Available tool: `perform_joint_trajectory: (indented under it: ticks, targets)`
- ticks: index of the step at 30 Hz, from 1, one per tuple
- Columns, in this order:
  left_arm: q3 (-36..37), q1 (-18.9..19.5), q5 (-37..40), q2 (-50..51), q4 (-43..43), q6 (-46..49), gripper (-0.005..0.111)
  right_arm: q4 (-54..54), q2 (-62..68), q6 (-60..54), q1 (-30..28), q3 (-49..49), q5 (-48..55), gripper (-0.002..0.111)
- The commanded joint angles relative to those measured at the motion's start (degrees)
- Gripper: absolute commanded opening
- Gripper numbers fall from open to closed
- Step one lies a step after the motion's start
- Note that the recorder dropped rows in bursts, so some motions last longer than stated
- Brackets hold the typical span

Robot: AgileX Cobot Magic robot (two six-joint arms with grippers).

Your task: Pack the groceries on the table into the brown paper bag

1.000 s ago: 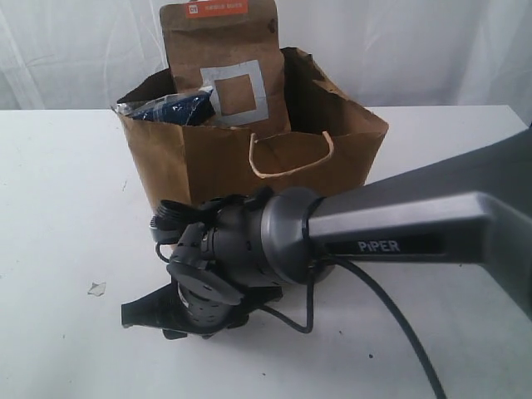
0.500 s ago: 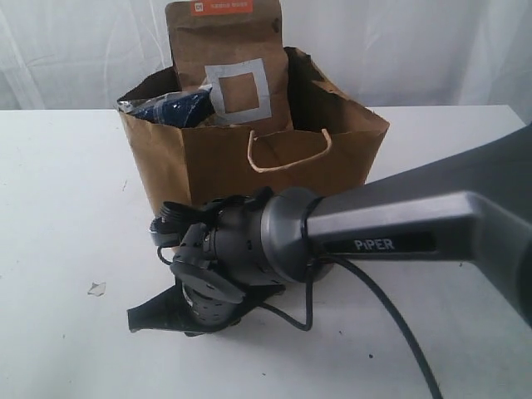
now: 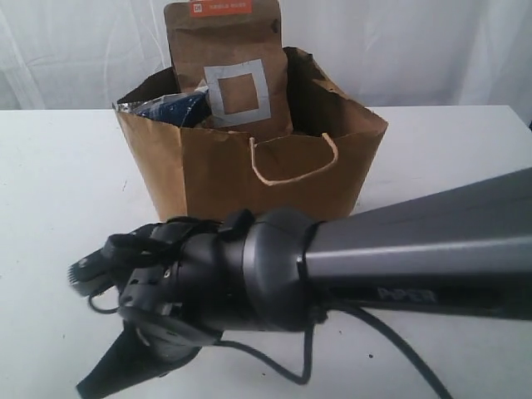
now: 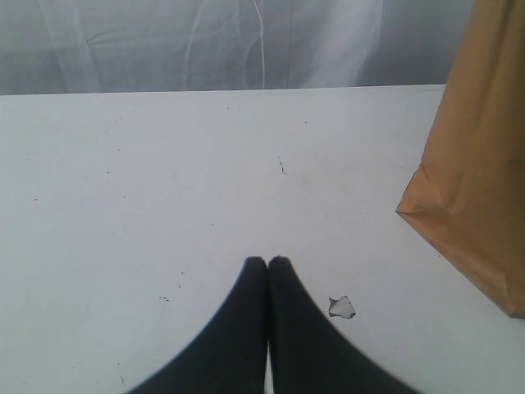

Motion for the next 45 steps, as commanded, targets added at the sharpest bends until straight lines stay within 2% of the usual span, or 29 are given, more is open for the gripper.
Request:
perform_joint_trajectory:
  ticks: [1, 6, 9, 13, 19, 26, 32, 39, 43, 45]
  targets:
    - [0.21, 0.13, 0.09, -0.27, 0.05, 0.00, 0.000, 0.06, -6.08, -8.02, 5.43, 0.22, 1.66, 0.000]
    - [0.21, 0.13, 0.09, -0.27, 0.05, 0.00, 0.000, -0.36, -12.35, -14.79, 9.09, -2.12, -0.12, 0.000]
    - [0.21, 0.13, 0.09, -0.27, 0.05, 0.00, 0.000, -1.76, -15.15, -15.94, 9.09, -5.66, 0.01, 0.000]
    - [0.21, 0.13, 0.09, -0.27, 0.05, 0.00, 0.000, -8.87, -18.49, -15.55, 7.24, -10.45, 4.37, 0.000]
    - [0.21, 0.13, 0.09, -0.27, 0.05, 0.00, 0.000, -15.83, -22.61, -14.09, -1.36, -13.63, 14.16, 0.000]
    - [0.21, 0.13, 0.09, -0.27, 0.05, 0.00, 0.000, -15.76, -23.57, -14.10, -13.23, -14.01, 15.79, 0.000]
    - [0.21, 0.13, 0.09, -0.27, 0.05, 0.00, 0.000, -14.43, -22.02, -14.35, -18.59, -14.01, 15.54, 0.000]
    - [0.21, 0.13, 0.09, -0.27, 0.05, 0.00, 0.000, -7.55, -19.02, -18.68, -21.52, -14.01, 13.99, 0.000]
    - [0.21, 0.13, 0.09, -0.27, 0.05, 0.00, 0.000, -7.41, -17.97, -18.68, -21.52, -14.01, 13.22, 0.016]
    - [0.21, 0.13, 0.09, -0.27, 0.05, 0.00, 0.000, -7.53, -17.97, -18.55, -21.52, -14.01, 12.45, 0.030]
